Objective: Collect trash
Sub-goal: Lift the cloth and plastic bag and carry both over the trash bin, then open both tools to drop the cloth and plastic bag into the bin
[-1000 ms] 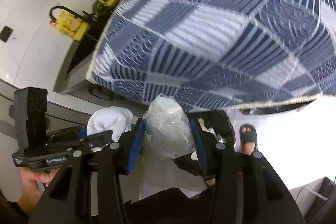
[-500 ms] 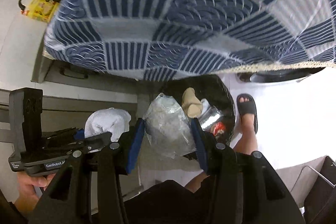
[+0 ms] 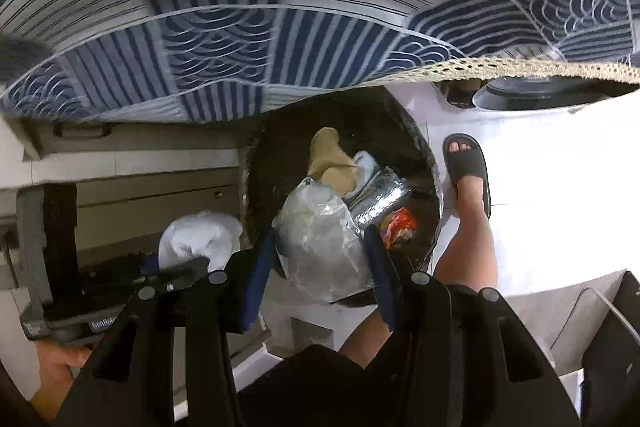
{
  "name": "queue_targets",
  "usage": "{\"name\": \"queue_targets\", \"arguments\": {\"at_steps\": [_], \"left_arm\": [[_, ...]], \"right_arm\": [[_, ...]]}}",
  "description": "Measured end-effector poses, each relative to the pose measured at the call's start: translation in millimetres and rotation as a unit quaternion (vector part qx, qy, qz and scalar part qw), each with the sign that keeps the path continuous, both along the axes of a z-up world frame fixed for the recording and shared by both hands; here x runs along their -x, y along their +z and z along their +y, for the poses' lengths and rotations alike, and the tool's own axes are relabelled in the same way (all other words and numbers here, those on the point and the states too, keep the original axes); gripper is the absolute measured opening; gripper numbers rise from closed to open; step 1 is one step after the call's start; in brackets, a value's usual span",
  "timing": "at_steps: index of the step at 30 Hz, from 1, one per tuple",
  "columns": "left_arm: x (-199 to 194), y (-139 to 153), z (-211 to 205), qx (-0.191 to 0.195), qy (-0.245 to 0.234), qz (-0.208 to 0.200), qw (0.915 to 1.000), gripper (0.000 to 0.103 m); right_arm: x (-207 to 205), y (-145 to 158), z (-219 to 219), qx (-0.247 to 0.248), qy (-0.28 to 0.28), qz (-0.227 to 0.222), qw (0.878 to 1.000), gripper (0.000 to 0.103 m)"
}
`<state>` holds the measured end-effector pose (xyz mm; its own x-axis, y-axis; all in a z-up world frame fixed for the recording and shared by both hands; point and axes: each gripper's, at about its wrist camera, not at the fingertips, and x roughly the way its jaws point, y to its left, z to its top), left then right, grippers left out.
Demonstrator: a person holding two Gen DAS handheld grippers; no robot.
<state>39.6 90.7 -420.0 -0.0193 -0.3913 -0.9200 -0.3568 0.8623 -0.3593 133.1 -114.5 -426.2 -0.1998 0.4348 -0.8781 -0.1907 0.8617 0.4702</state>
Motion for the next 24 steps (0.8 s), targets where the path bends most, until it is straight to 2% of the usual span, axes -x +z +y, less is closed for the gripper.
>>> {"name": "queue_targets", "arguments": {"at_steps": [3, 7, 9, 11, 12, 24], "left_arm": [[-2.8, -7.8, 2.7, -0.001, 0.009, 0.005, 0.9999, 0.038], [-7.8, -6.8, 2.0, 0.013, 0.016, 0.001, 0.9998, 0.044], [-9.2, -3.6, 0.0, 0.015, 0.013, -0.003, 0.9998, 0.049], [-10.2, -0.7, -2.4, 0.01, 0.009, -0.006, 0.9999, 0.057], [-10.5, 1.2, -2.8, 0.008, 0.008, -0.007, 0.9999, 0.061], [2.3, 11.9, -7.1, 0.002, 0.002, -0.01, 0.9999, 0.061]], "right_arm": [[-4.7, -9.1, -1.1, -0.005, -0.015, 0.012, 1.0, 0.047], [-9.8, -6.5, -1.7, -0.032, -0.031, 0.01, 0.999, 0.05], [-10.5, -2.7, -2.3, -0.047, -0.038, 0.007, 0.998, 0.061], [-10.4, 1.1, -1.2, -0.054, -0.041, 0.005, 0.998, 0.062], [-10.0, 2.9, -1.7, -0.054, -0.042, 0.002, 0.998, 0.066], [1.5, 13.6, -7.5, -0.051, -0.043, 0.007, 0.998, 0.068]]}}
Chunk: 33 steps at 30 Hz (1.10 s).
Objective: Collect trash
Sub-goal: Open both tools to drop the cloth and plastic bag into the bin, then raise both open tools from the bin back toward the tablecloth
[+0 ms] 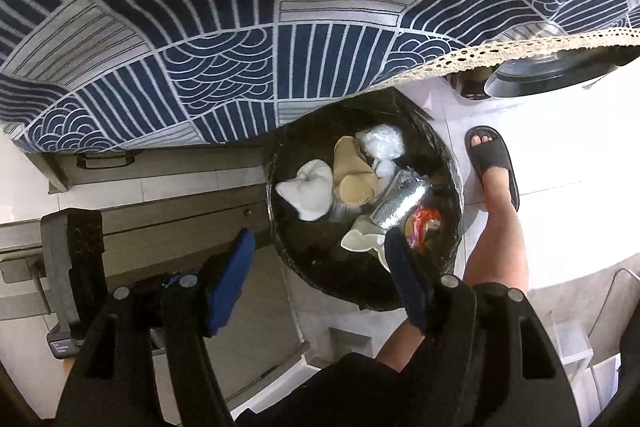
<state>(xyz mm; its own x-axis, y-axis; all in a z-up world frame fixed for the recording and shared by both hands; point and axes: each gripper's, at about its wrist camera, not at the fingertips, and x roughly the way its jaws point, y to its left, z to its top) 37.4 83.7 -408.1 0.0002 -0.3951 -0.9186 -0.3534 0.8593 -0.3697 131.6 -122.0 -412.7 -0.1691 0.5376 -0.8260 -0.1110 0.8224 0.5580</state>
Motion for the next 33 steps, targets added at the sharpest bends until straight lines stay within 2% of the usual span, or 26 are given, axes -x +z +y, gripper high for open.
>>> {"name": "queue_targets", "arguments": {"at_steps": [1, 3, 6, 9, 14, 17, 19, 20, 21, 26, 28, 29, 33], "left_arm": [[1.0, 2.5, 0.9, 0.0, 0.003, -0.001, 1.0, 0.061], [3.3, 12.5, 3.3, 0.0, 0.011, -0.01, 0.9999, 0.061], [4.1, 28.7, 6.3, -0.007, 0.015, -0.025, 0.9996, 0.062], [4.7, 46.8, 8.1, -0.016, 0.015, -0.042, 0.9989, 0.067], [9.1, 72.6, 10.8, -0.027, 0.013, -0.064, 0.9975, 0.067], [12.4, 91.1, 8.0, -0.033, 0.005, -0.082, 0.9961, 0.067], [14.1, 104.6, 6.2, -0.044, 0.0, -0.092, 0.9948, 0.07], [14.9, 113.1, 5.8, -0.052, 0.001, -0.099, 0.9937, 0.083], [16.2, 120.3, 5.7, -0.057, 0.003, -0.108, 0.9925, 0.089], [20.2, 165.7, 5.8, -0.064, -0.002, -0.157, 0.9854, 0.089], [19.1, 183.2, 5.3, -0.077, -0.007, -0.183, 0.9801, 0.091], [18.9, 191.1, 5.3, -0.086, -0.007, -0.196, 0.9768, 0.097], [14.9, 218.0, 4.9, -0.087, -0.005, -0.236, 0.9679, 0.096]], "right_arm": [[1.0, 3.5, -0.5, -0.002, -0.002, -0.001, 1.0, 0.069], [3.0, 14.7, -1.4, 0.0, -0.005, -0.013, 1.0, 0.078], [4.3, 29.6, -3.2, -0.001, -0.007, -0.022, 1.0, 0.079], [6.5, 46.2, -5.7, -0.001, -0.003, -0.033, 0.999, 0.081], [14.5, 81.1, -8.7, 0.006, 0.001, -0.071, 0.997, 0.085], [21.5, 103.8, -13.0, 0.009, -0.004, -0.098, 0.995, 0.091], [26.4, 121.5, -16.9, 0.01, -0.013, -0.123, 0.992, 0.093], [28.8, 130.0, -17.9, 0.009, -0.018, -0.134, 0.991, 0.094], [31.9, 141.9, -19.5, 0.008, -0.022, -0.149, 0.989, 0.096], [40.6, 191.5, -22.2, 0.005, -0.026, -0.209, 0.978, 0.098], [41.9, 205.9, -23.1, 0.003, -0.029, -0.224, 0.974, 0.098], [41.8, 214.3, -26.3, -0.005, -0.038, -0.227, 0.973, 0.098], [38.9, 241.3, -38.1, -0.025, -0.061, -0.243, 0.968, 0.098]]}}
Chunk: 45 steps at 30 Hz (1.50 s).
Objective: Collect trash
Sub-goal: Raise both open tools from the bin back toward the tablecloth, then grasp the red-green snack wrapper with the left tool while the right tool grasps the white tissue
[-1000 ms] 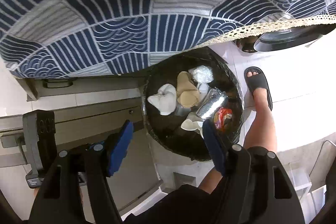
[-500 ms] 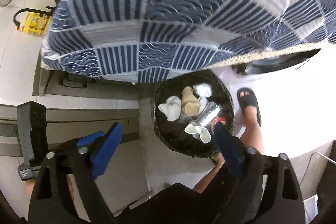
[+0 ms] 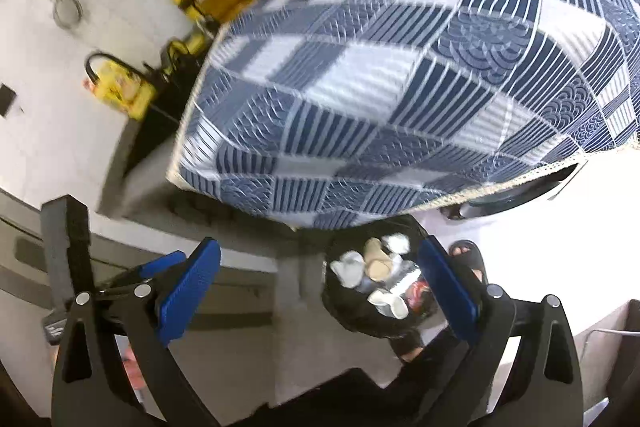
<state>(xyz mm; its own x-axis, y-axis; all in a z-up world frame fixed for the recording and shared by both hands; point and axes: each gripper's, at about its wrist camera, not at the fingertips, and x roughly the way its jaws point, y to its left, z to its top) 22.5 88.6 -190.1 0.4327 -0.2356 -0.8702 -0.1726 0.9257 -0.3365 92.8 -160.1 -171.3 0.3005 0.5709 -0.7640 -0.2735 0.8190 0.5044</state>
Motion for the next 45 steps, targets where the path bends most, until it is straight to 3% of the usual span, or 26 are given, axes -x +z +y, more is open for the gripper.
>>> {"name": "queue_targets", "arguments": {"at_steps": [12, 16, 22, 33, 42, 45], "left_arm": [[-21.9, 77.0, -11.7, -0.039, -0.025, -0.087, 0.9951, 0.096], [-28.4, 98.2, -14.8, -0.019, -0.038, -0.122, 0.9916, 0.096], [-43.9, 122.5, -20.5, -0.034, -0.022, -0.151, 0.9878, 0.096], [-95.8, 129.9, -23.3, -0.065, 0.035, -0.134, 0.9882, 0.096], [-159.4, 123.9, -35.2, -0.042, 0.052, -0.095, 0.9932, 0.096], [-180.6, 119.1, -36.4, -0.052, 0.062, -0.074, 0.994, 0.096]], "right_arm": [[-18.6, 61.9, -39.9, -0.01, -0.043, -0.074, 0.996, 0.098], [-26.5, 79.5, -40.4, -0.011, -0.031, -0.095, 0.995, 0.098], [-57.7, 95.2, -30.3, -0.005, 0.008, -0.118, 0.993, 0.098], [-137.3, 113.3, -12.8, 0.014, 0.082, -0.18, 0.98, 0.098], [-226.6, 95.0, -9.5, 0.019, 0.116, -0.148, 0.982, 0.098], [-256.5, 85.1, -6.5, 0.015, 0.138, -0.138, 0.981, 0.098]]}}
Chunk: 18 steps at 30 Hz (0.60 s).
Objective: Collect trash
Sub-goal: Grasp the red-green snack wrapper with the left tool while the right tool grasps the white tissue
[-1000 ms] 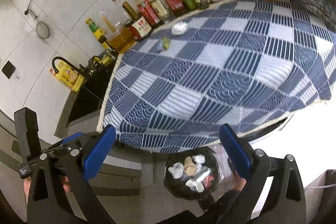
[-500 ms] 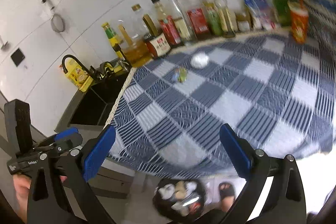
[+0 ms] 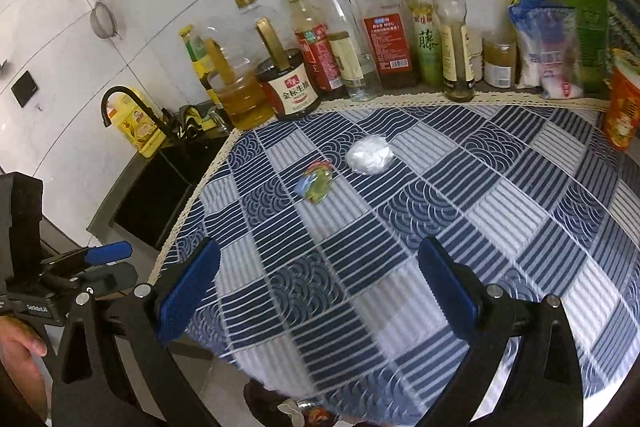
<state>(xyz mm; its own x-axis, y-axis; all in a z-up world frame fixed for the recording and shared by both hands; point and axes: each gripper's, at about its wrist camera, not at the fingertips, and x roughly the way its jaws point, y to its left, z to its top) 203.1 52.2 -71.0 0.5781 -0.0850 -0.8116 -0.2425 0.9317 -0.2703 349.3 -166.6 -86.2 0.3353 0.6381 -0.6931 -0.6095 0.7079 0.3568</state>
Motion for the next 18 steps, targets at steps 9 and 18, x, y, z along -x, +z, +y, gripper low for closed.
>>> {"name": "queue_targets", "arguments": {"at_steps": [9, 18], "left_arm": [[-66.7, -24.2, 13.2, -0.002, 0.037, 0.054, 0.9978, 0.096], [-107.5, -53.0, 27.7, 0.009, 0.066, 0.092, 0.9935, 0.096]], "right_arm": [[-72.1, -36.4, 31.7, 0.038, 0.101, -0.008, 0.994, 0.098], [-114.3, -62.6, 63.1, 0.075, 0.172, 0.002, 0.982, 0.098]]}}
